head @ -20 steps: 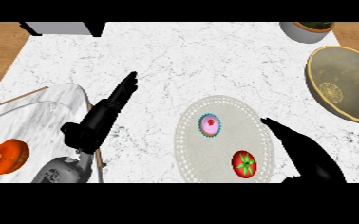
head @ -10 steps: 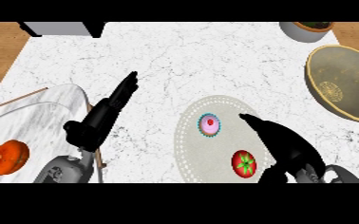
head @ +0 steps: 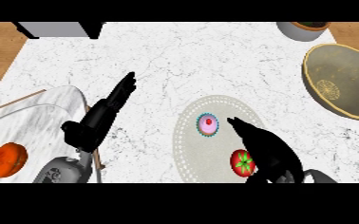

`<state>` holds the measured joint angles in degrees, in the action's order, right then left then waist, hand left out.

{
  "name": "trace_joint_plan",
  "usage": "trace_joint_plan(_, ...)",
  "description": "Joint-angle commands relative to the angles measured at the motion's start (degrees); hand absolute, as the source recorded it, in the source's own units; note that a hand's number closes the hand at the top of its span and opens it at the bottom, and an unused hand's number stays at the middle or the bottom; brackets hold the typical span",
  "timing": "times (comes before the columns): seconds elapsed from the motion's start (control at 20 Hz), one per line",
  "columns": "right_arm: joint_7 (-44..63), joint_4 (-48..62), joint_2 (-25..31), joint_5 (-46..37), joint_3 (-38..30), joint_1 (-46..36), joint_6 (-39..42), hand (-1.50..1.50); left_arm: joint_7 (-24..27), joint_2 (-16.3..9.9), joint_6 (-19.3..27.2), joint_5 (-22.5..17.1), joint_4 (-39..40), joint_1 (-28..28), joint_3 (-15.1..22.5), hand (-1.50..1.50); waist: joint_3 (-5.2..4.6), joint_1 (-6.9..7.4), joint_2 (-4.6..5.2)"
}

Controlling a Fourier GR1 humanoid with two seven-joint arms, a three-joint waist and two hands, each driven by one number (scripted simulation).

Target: Pick the tomato from the placemat and place it in the bowl

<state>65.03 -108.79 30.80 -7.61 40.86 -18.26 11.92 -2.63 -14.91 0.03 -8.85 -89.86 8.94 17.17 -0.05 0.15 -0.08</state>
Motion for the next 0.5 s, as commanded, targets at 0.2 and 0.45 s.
trace_joint_plan(0.2,7.45,-0.56,-2.57,-9.63,2.34,1.69,0.06,-1.5,0.91,2.46,-0.21,1.8,2.48,0.68,-0.61,0.0,0.02,-0.45,0.04)
trace_joint_plan(0.45,4.97,3.53,-3.66,-18.05,4.67,2.86,-2.03,-1.5,1.32,0.15,-2.25,1.45,-1.84,-3.63,-1.2,0.0,0.03,-0.04,-0.01)
